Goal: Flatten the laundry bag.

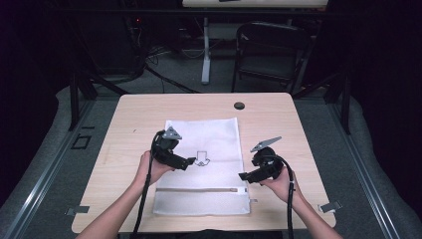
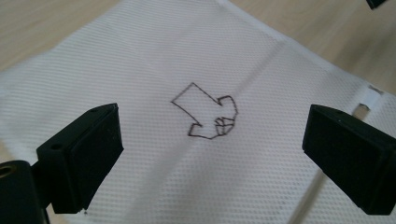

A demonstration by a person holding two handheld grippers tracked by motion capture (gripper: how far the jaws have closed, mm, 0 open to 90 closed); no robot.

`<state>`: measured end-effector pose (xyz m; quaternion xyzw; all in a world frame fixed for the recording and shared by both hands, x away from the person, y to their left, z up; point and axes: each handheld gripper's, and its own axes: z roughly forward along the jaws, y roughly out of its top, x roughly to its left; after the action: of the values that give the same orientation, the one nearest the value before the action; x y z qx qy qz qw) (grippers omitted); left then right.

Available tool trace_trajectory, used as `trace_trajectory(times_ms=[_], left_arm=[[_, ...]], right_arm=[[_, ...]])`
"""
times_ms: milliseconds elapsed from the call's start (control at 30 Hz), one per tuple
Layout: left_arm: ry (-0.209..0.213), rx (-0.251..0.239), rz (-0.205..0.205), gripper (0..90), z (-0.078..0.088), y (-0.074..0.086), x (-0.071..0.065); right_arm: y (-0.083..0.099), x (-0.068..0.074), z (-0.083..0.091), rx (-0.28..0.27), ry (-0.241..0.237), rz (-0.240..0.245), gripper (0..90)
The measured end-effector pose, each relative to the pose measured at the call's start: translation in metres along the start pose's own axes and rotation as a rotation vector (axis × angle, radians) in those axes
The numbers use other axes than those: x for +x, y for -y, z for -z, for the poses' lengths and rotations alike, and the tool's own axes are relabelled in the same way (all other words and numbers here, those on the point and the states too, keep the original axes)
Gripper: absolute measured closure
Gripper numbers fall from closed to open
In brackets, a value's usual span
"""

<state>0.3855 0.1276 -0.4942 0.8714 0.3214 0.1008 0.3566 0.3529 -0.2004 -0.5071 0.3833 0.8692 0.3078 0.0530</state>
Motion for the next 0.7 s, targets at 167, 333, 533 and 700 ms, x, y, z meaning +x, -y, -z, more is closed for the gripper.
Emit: trace_trajectory(times_ms=[167, 333, 533, 700], left_arm=[[0.050, 0.026, -0.040, 6.1, -0.011, 0.002, -0.022], [0.094, 0.036, -0.081, 7.3, -0.024, 0.000, -0.045], [0.126, 0.052, -0.134, 8.0, -0.038, -0.002, -0.066], [0.145, 0.067, -0.160, 9.0, -0.045, -0.002, -0.074]], right_arm=[[0.003, -0.002, 0.000, -0.005, -0.007, 0.001, 23.0], [0.004, -0.001, 0.000, -0.012, -0.002, -0.013, 24.9], [0.007, -0.001, -0.001, 0.004, 0.007, -0.017, 24.7], [0.007, 0.000, -0.002, -0.005, 0.004, -0.022, 26.7]])
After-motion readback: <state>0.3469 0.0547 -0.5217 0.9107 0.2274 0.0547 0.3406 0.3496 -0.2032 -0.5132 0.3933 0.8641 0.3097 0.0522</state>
